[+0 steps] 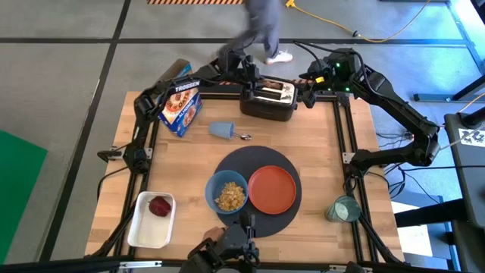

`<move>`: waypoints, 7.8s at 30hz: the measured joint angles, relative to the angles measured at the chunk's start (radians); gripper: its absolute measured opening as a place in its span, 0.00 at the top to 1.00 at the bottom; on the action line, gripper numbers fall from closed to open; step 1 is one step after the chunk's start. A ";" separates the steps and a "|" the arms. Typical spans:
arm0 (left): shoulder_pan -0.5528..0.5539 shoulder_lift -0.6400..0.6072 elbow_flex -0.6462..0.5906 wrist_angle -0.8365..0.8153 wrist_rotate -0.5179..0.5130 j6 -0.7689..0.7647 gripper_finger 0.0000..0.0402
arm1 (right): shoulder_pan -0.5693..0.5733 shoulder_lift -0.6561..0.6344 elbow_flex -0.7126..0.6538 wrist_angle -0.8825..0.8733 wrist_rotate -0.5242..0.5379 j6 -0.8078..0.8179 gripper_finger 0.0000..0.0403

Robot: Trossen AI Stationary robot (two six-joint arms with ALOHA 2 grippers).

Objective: Arrange a breakfast setting
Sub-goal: Put the toasted bread from the toaster onto the orange plate

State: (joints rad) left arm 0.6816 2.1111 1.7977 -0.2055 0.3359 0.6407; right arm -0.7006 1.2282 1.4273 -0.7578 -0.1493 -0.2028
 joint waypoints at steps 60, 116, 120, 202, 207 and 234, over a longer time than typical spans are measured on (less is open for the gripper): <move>-0.022 0.004 0.056 0.020 -0.064 0.014 0.96 | 0.000 0.000 0.000 0.001 0.000 0.015 0.54; -0.029 0.001 0.102 -0.029 -0.067 0.016 0.96 | -0.129 0.486 0.000 0.427 -0.298 0.010 0.43; -0.029 0.001 0.102 -0.029 -0.067 0.016 0.96 | -0.116 0.513 0.000 0.425 -0.296 -0.013 0.46; -0.068 -0.183 0.103 -0.229 0.140 -0.275 0.66 | -0.001 0.277 0.000 0.418 -0.420 0.015 0.95; -0.069 -0.183 0.102 -0.243 0.194 -0.329 0.79 | 0.008 0.267 0.000 0.416 -0.420 0.061 0.95; -0.068 -0.183 0.102 -0.297 0.441 -0.481 0.96 | 0.006 0.211 0.000 0.389 -0.600 0.358 0.60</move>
State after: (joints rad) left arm 0.6140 1.9278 1.8996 -0.5025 0.7773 0.1593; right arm -0.6941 1.4387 1.4277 -0.3693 -0.7490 0.1557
